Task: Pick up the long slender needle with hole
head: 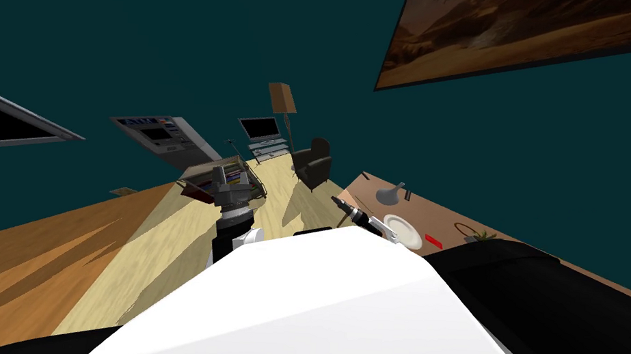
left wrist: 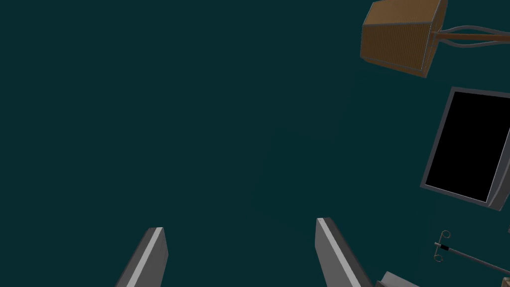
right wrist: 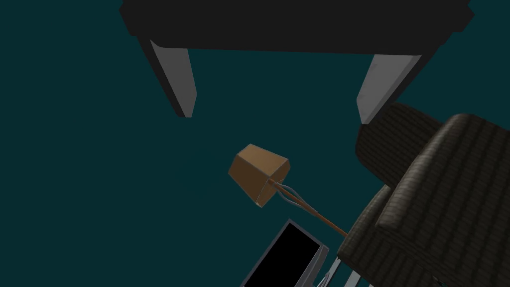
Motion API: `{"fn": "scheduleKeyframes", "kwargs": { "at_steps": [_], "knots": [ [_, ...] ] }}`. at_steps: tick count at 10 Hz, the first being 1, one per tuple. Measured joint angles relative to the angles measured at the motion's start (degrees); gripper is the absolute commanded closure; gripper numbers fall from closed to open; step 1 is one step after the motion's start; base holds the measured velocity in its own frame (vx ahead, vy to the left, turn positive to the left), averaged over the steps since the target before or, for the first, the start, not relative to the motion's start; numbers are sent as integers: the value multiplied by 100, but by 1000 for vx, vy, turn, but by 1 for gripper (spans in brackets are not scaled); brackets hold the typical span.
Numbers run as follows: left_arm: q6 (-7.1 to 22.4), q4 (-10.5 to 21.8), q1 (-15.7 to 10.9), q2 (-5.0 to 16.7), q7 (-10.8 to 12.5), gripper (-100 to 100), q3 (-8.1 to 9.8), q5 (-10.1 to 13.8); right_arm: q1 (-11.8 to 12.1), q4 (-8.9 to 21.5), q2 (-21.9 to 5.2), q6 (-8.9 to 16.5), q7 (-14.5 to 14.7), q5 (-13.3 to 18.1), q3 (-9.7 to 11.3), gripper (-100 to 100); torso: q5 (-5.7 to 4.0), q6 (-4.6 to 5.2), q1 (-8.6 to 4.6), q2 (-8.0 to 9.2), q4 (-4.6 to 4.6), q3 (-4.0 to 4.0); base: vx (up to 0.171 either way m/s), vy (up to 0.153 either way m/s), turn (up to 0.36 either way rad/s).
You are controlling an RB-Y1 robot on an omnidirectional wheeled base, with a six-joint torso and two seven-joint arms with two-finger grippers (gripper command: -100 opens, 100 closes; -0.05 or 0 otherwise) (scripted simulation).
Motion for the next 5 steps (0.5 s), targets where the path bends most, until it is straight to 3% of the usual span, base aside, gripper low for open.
{"fn": "scheduleKeyframes", "kwargs": {
  "at_steps": [5],
  "knots": [
    [0,0,0,0,0,0,0,0,-69,809,-551,-94,109,148,281,-100,0,-2,-1,-8,-2,-5,26,3,101]
  ]
}}
